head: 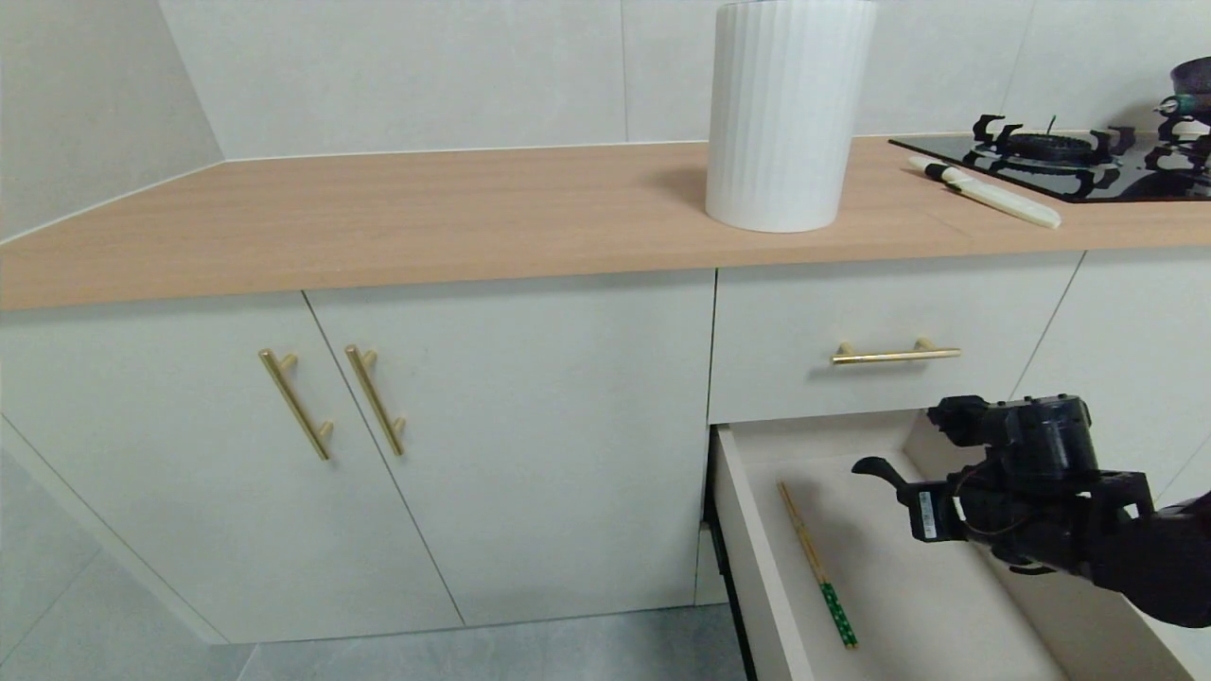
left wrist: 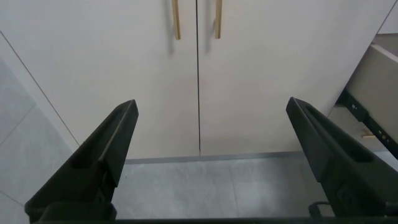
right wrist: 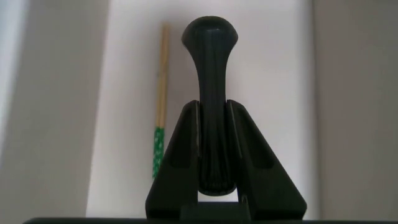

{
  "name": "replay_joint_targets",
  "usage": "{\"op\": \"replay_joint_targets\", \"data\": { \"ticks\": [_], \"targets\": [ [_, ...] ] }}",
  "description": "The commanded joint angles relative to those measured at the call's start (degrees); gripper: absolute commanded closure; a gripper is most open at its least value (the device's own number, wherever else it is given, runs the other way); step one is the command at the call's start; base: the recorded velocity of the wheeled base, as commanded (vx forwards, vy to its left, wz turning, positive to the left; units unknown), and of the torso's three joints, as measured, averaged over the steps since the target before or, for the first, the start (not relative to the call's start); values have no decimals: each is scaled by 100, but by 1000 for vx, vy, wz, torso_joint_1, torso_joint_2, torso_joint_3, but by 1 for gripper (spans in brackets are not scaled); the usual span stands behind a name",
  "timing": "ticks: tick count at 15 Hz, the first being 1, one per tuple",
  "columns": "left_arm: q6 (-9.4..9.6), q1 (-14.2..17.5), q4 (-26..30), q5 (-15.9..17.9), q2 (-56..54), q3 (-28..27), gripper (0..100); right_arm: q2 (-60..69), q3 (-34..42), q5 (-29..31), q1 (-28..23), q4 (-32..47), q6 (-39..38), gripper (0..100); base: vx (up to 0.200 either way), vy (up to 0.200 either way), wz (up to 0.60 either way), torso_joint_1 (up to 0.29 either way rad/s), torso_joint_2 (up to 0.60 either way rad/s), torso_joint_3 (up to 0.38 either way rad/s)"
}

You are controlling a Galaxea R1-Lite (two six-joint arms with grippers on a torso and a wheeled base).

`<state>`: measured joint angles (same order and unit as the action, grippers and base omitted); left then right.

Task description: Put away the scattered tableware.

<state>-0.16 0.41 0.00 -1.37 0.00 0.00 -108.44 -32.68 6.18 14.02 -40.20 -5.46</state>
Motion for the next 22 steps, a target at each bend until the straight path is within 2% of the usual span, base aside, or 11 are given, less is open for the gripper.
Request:
{"op": "replay_joint_targets", "data": {
  "ticks": [1,3,6,11,14,22],
  "targets": [
    [-2,2,0,-4,0,0,0,-890,-45,111,31,-488,-122,100,0,0,0,0,0,0],
    [-2,2,0,-4,0,0,0,-1444,-10,278,39,-1104,-183,100,0,0,0,0,0,0],
    [-2,2,-9,-4,0,0,0,-1909,25,401,31,-1543,-175,100,0,0,0,0,0,0],
    [-2,2,0,-4,0,0,0,-2446,-63,437,-4,-1877,-131,100,0,0,0,0,0,0],
    [-2,2,0,-4,0,0,0,-2744,-239,674,-4,-1886,-113,100,0,0,0,0,0,0],
    [-2,2,0,-4,0,0,0,-2841,-397,683,-128,-1921,-8,100,0,0,0,0,0,0]
  ]
}}
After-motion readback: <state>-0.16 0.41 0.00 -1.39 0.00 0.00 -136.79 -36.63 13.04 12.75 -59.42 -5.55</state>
